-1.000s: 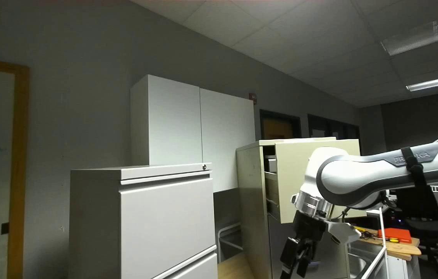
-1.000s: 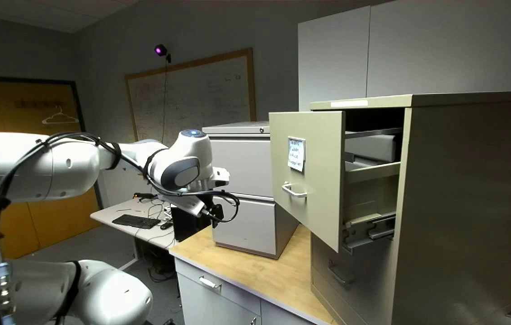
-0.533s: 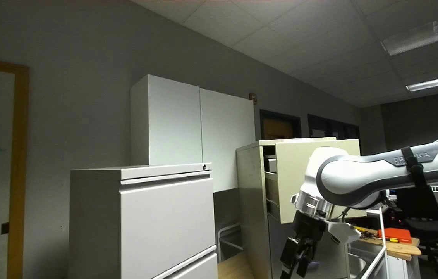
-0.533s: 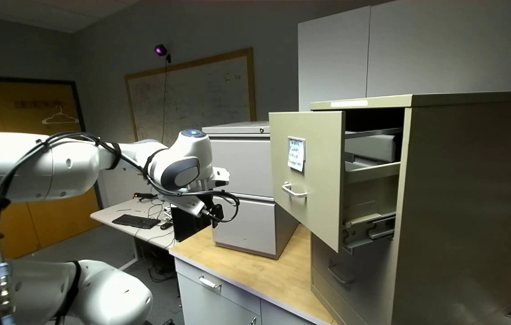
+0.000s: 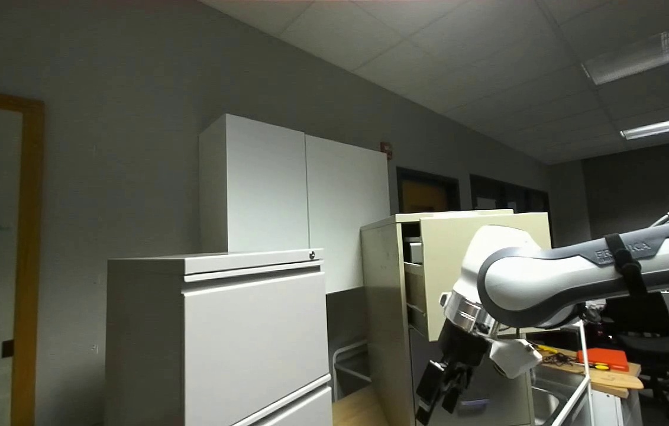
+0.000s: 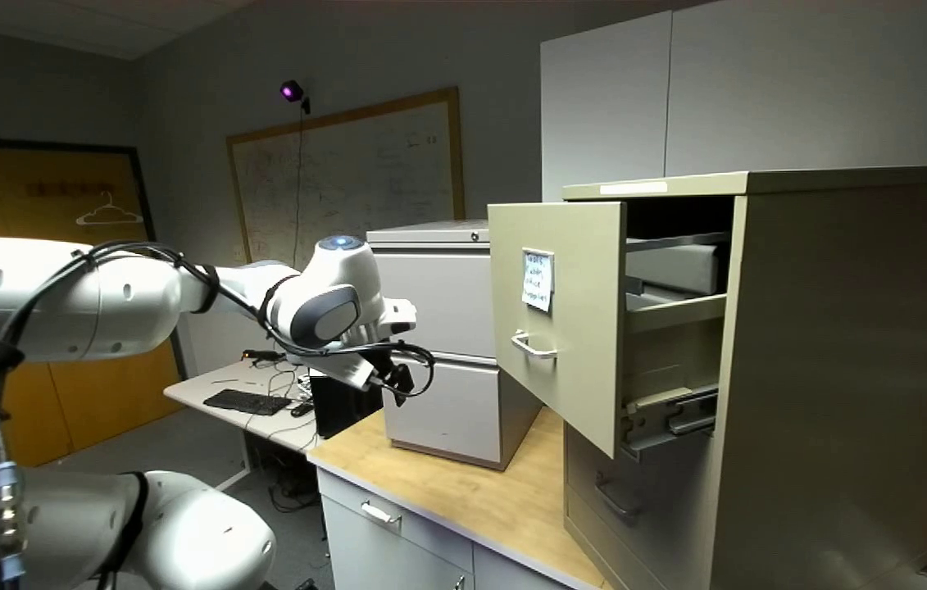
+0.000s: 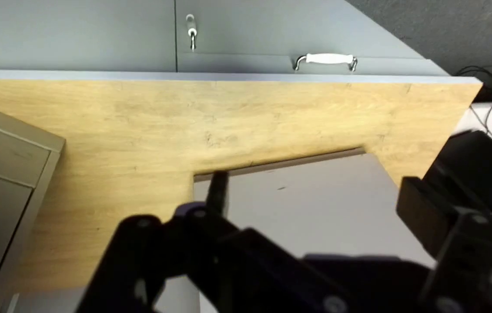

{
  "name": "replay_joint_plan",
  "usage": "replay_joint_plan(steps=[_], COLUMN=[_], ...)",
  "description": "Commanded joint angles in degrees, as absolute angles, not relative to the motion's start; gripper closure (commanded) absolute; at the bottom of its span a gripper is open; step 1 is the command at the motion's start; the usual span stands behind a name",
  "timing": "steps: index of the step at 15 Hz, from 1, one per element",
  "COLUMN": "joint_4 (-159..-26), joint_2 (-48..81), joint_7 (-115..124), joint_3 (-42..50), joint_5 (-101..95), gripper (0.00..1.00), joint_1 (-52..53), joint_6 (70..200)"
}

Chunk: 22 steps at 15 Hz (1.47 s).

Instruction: Close the top drawer of the right cabinet

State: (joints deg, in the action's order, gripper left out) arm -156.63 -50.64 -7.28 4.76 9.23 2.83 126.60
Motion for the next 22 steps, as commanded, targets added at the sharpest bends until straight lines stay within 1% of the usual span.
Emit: replay_joint_plan(steps=[1,2,6,8,10,11,12,17,22], joint_4=[-156.51,-156.52,-156.45,-156.42,-156.24,-156.08,-155.85,-155.21,-153.87], joint_2=[-50.43,-50.65,-52.28,-53.2,-54.3,-54.89,-55.63,-58.64,-57.51], joint_7=[-3.73,-2.46,2.83,4.91,6.39,7.06,7.55,8.79,10.24], joint_3=[0.85,0.0,-2.55,-3.13,-2.96,-2.65,-2.23,-1.55,-3.01], joint_5=[5.71,4.56,-0.95,-3.46,-5.32,-5.86,-6.13,-7.08,-7.62], gripper=[0.25,0.25,0.57,0.73,0.86,0.95,0.99,1.0,1.0], joint_1=[-0.1,-1.14,-6.77,-10.02,-13.27,-14.7,-16.05,-21.7,-26.5], joint_6=[133.89,136.46,143.52,145.59,146.82,146.99,146.97,148.53,157.75])
